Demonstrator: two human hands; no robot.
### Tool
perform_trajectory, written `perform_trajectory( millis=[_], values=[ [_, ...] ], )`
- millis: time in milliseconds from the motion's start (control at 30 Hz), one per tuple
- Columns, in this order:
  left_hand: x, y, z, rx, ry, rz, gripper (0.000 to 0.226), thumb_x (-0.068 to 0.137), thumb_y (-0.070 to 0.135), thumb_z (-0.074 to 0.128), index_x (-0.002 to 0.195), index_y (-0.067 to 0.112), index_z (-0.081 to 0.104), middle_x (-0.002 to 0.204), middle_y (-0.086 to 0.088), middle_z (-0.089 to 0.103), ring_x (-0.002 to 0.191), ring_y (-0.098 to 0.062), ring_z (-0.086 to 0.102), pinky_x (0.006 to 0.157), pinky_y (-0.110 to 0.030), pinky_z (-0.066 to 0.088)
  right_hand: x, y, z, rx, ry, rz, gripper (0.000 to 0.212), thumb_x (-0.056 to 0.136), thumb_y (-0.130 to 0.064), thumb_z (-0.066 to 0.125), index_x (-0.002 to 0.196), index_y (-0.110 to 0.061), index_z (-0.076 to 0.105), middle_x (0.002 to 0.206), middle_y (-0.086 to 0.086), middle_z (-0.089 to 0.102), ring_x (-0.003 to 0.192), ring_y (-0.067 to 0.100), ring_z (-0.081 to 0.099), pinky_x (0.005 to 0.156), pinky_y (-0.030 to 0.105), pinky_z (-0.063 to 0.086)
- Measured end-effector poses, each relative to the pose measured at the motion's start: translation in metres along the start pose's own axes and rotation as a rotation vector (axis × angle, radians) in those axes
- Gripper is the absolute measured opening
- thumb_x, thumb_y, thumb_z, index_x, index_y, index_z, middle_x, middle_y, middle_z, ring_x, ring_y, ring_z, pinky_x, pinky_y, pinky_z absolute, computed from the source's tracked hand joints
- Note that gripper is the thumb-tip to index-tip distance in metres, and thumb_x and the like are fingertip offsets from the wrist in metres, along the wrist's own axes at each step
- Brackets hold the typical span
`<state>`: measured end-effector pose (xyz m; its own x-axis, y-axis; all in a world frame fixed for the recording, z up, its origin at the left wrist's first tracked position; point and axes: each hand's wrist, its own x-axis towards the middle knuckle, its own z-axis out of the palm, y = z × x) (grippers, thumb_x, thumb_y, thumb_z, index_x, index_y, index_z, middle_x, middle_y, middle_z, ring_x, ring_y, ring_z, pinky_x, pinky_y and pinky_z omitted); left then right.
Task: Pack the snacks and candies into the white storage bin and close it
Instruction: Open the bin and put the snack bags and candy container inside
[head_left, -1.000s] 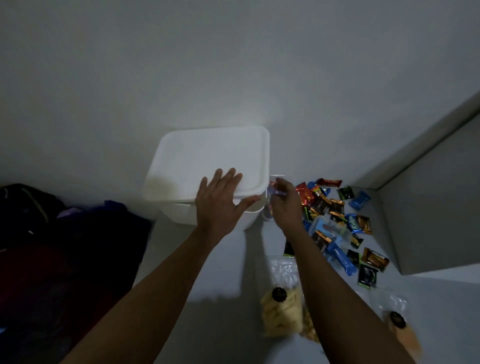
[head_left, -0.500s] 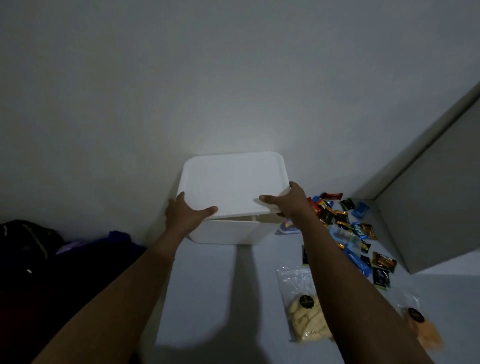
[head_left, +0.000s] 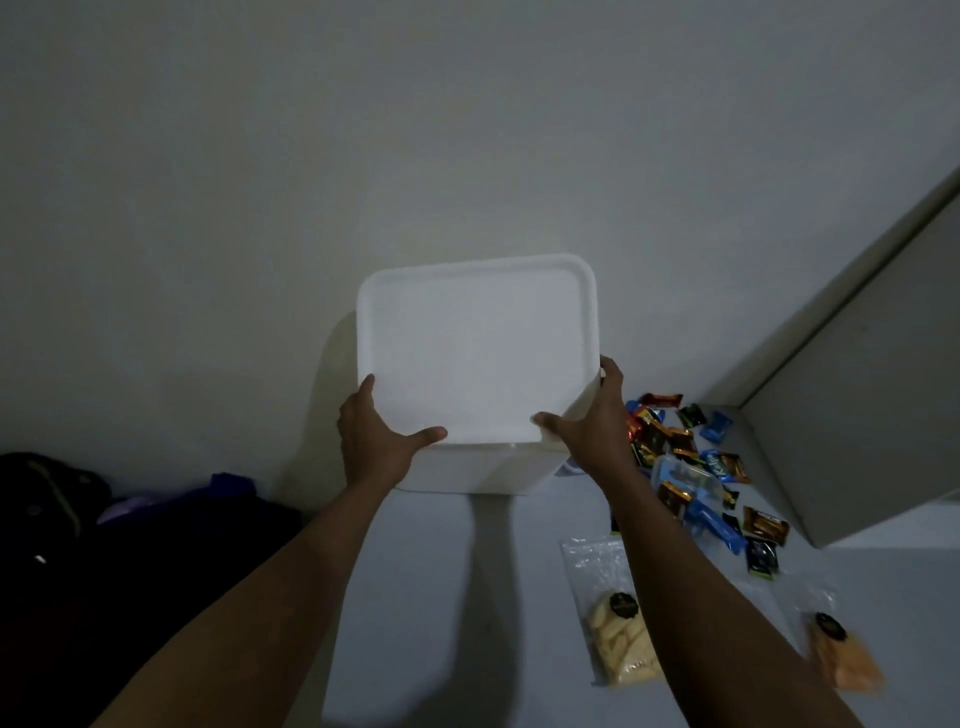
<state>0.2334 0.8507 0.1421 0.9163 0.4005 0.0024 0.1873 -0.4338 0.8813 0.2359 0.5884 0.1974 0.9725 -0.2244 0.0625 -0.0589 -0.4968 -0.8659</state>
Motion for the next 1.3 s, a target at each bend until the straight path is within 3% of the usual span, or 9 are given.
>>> perform_trajectory(
  millis=[233, 333, 433, 600, 833, 1000, 1167, 1300],
  values=[
    [-0.053, -0.013, -0.002, 0.027, 0.207, 0.093, 0.145, 0.046, 0.034, 0.098, 0.153, 0.039, 0.001, 0.15, -0.01, 0.024, 0.137, -0.031, 0.033, 0.102, -0.05, 0.043, -0.046, 0.032, 0.012, -0.048, 0.225, 0.011, 0.105, 0.05, -0.035, 0.096, 0.134, -0.029, 0.033, 0.134, -0.005, 0.042, 0.125, 0.018, 0.044, 0.104, 0.044, 0.047],
    [-0.088, -0.034, -0.005, 0.033, 0.218, 0.062, 0.145, 0.046, 0.028, 0.099, 0.153, 0.035, 0.002, 0.151, -0.014, 0.022, 0.137, -0.034, 0.032, 0.108, -0.052, 0.04, -0.082, 0.053, 0.02, -0.007, 0.228, 0.068, 0.108, 0.049, -0.033, 0.096, 0.137, -0.03, 0.033, 0.134, -0.008, 0.043, 0.125, 0.016, 0.045, 0.101, 0.037, 0.046],
    [-0.129, -0.057, -0.009, 0.043, 0.177, 0.002, 0.139, 0.05, 0.019, 0.098, 0.155, 0.026, 0.007, 0.153, -0.018, 0.02, 0.134, -0.035, 0.033, 0.106, -0.05, 0.039, -0.122, 0.083, 0.029, 0.008, 0.175, 0.175, 0.098, 0.052, -0.032, 0.094, 0.132, -0.027, 0.037, 0.126, -0.007, 0.044, 0.117, 0.015, 0.047, 0.098, 0.039, 0.049],
    [-0.176, -0.111, -0.019, 0.179, -0.008, -0.089, 0.14, 0.055, 0.024, 0.096, 0.155, 0.03, -0.001, 0.155, -0.013, 0.017, 0.136, -0.036, 0.032, 0.109, -0.048, 0.036, -0.177, 0.13, 0.039, -0.076, 0.047, 0.309, 0.088, 0.061, -0.023, 0.091, 0.134, -0.02, 0.041, 0.126, -0.002, 0.048, 0.118, 0.02, 0.049, 0.099, 0.04, 0.046],
    [-0.195, -0.141, -0.028, 0.387, -0.364, -0.334, 0.146, 0.059, 0.038, 0.093, 0.152, 0.034, -0.019, 0.159, -0.016, 0.01, 0.142, -0.039, 0.021, 0.111, -0.053, 0.031, -0.195, 0.163, 0.041, -0.331, -0.252, 0.408, 0.082, 0.073, -0.027, 0.084, 0.14, -0.01, 0.039, 0.133, 0.009, 0.048, 0.122, 0.027, 0.05, 0.101, 0.039, 0.045],
    [-0.194, -0.146, -0.026, 0.528, -0.499, -0.435, 0.136, 0.063, 0.05, 0.088, 0.156, 0.028, -0.009, 0.16, -0.02, 0.006, 0.145, -0.039, 0.015, 0.112, -0.053, 0.031, -0.197, 0.175, 0.036, -0.468, -0.388, 0.355, 0.058, 0.081, -0.023, 0.075, 0.131, -0.005, 0.05, 0.127, 0.014, 0.054, 0.118, 0.028, 0.052, 0.096, 0.032, 0.042],
    [-0.194, -0.136, -0.023, 0.785, -0.606, -0.426, 0.12, 0.073, 0.06, 0.076, 0.157, 0.016, 0.001, 0.161, -0.02, 0.006, 0.146, -0.038, 0.015, 0.115, -0.047, 0.029, -0.203, 0.179, 0.034, -0.54, -0.446, 0.275, 0.051, 0.09, -0.018, 0.064, 0.137, -0.003, 0.051, 0.129, 0.017, 0.053, 0.121, 0.029, 0.051, 0.099, 0.029, 0.038],
    [-0.188, -0.118, -0.013, 0.937, -0.614, -0.375, 0.104, 0.073, 0.054, 0.078, 0.15, 0.011, 0.024, 0.161, -0.016, -0.003, 0.146, -0.037, 0.013, 0.115, -0.051, 0.027, -0.202, 0.178, 0.03, -0.532, -0.463, 0.245, 0.044, 0.093, -0.013, 0.058, 0.135, -0.001, 0.052, 0.129, 0.018, 0.053, 0.12, 0.03, 0.052, 0.098, 0.028, 0.038]
  ],
)
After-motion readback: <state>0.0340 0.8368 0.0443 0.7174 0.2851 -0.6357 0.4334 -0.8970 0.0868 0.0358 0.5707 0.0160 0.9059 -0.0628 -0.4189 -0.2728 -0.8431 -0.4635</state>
